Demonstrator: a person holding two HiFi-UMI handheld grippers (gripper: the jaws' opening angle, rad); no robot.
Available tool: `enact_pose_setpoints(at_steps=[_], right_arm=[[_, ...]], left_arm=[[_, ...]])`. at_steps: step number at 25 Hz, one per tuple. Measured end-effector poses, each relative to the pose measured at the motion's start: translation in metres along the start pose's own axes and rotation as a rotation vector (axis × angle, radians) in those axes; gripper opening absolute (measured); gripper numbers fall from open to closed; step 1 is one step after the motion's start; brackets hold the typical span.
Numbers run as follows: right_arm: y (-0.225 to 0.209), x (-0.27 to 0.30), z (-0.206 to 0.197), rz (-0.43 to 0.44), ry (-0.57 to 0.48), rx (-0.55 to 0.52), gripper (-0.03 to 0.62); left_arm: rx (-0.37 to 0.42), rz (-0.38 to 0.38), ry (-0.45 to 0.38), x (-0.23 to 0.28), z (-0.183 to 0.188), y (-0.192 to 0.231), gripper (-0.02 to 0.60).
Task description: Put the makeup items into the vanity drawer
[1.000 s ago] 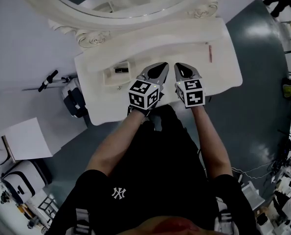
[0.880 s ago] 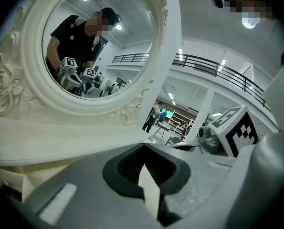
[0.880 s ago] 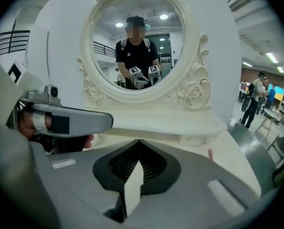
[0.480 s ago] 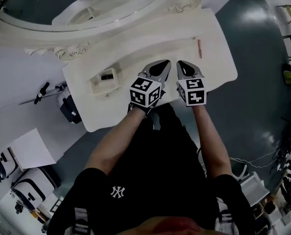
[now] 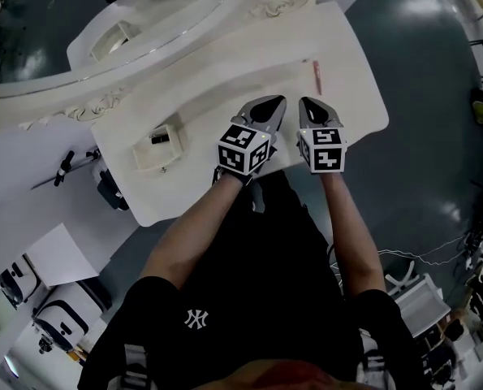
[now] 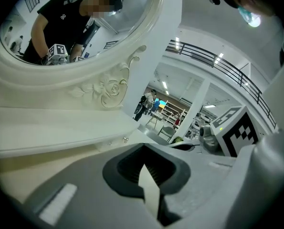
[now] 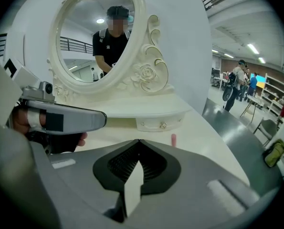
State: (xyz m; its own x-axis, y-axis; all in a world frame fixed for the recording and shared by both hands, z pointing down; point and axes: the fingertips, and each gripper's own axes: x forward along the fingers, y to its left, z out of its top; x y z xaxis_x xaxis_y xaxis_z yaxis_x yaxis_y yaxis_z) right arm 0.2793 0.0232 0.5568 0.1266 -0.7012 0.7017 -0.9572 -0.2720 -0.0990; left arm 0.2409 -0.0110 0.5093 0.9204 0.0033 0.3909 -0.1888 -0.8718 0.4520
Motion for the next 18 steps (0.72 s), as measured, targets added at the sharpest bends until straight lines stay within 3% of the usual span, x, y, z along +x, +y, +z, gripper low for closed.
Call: enact_pose_setpoints(at_steps=[6,18], right_arm=[[-0.032,0.011,-0.011,-0.042,0.033,0.022,0.029],[-0.083,0.048,-0.038,-0.115,0.152,0.068,0.115]], left_arm=[[-0.005,-0.016,0.035,0.031,-0.006,-0.005,0.0],[-0.028,-0.014,0.095,0.069,-0.017,0.004,0.0]])
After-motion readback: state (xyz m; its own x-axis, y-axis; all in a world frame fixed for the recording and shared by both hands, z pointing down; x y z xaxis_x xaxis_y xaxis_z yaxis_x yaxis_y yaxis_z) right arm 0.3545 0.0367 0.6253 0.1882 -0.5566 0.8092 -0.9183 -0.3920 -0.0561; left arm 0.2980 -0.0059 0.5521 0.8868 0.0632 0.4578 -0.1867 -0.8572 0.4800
